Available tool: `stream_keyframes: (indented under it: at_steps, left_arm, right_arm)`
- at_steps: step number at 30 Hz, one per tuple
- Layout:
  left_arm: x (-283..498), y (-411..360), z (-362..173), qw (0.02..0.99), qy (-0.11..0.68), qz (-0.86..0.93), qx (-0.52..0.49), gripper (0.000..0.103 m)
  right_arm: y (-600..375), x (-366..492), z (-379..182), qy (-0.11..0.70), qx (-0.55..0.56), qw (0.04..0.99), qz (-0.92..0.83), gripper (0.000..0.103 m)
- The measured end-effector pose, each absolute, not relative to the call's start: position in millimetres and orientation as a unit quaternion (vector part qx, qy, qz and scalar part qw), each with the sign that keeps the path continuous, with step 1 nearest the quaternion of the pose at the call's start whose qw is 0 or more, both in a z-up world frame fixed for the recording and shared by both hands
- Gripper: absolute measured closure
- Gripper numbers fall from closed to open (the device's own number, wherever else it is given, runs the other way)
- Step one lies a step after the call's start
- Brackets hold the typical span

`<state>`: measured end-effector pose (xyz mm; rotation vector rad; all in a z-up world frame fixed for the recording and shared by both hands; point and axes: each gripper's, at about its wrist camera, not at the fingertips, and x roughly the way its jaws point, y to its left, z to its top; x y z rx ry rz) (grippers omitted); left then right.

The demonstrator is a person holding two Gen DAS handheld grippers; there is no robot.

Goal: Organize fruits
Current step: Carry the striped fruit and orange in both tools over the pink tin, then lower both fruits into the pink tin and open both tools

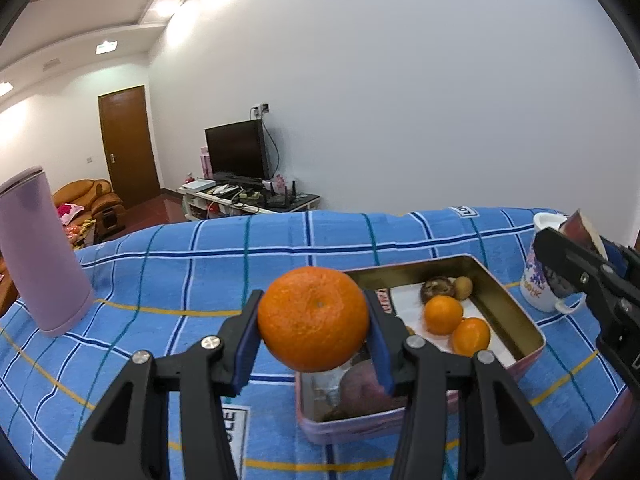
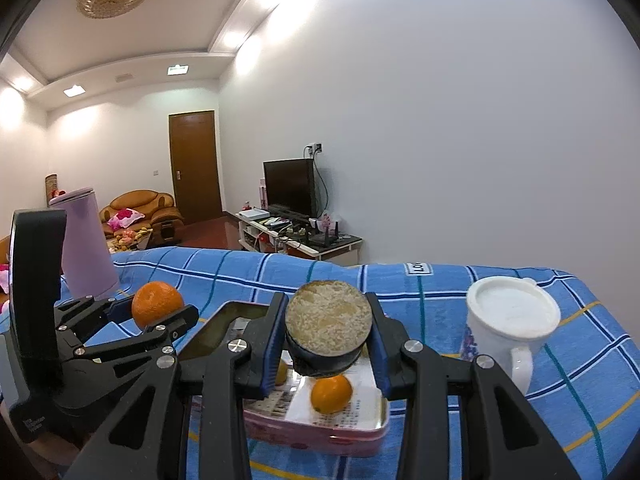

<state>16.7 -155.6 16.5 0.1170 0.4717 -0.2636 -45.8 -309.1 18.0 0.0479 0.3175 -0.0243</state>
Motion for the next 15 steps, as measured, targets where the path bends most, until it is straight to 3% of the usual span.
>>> stream_keyframes:
  at_steps: [15]
  left_arm:
    - [26.6,-182.1,13.6,0.956,0.245,-0.150,0.055,0.053]
  right_arm:
    - [-322.7,-39.7,17.4,0.167,0.037,0.985,-0.026,0.064]
